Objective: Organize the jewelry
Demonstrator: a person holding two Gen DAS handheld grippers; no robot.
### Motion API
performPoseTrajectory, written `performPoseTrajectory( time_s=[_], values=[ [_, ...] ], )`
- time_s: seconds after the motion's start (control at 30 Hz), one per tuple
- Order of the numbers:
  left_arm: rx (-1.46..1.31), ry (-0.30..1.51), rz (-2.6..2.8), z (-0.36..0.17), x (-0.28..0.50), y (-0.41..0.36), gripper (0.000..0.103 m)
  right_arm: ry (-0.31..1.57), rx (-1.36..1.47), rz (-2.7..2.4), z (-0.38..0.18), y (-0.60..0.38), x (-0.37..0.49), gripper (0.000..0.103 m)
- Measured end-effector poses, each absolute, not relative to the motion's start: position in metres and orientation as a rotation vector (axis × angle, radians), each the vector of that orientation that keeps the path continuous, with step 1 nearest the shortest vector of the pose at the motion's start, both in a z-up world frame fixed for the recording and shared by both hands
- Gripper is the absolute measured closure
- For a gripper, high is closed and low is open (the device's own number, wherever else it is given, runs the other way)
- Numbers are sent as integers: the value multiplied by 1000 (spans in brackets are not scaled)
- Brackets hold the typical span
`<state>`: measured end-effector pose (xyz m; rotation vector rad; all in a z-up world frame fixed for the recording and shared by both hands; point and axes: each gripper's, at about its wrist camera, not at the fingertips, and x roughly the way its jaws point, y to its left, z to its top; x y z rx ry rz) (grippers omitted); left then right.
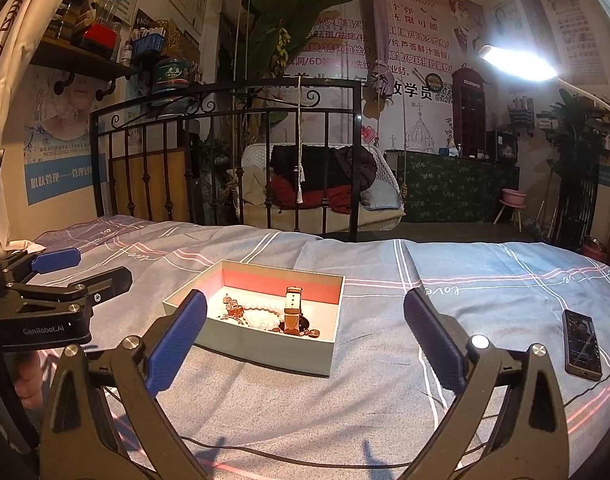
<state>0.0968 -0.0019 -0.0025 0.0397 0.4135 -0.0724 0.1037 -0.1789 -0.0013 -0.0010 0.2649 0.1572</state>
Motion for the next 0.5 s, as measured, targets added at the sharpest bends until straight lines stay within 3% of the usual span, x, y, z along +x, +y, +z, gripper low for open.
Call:
performPoseTrajectory(
  time_s=[0.5],
  values=[
    [29,422,-63,-3,96,-2,6,273,-1,160,-5,-176,104,6]
  ],
)
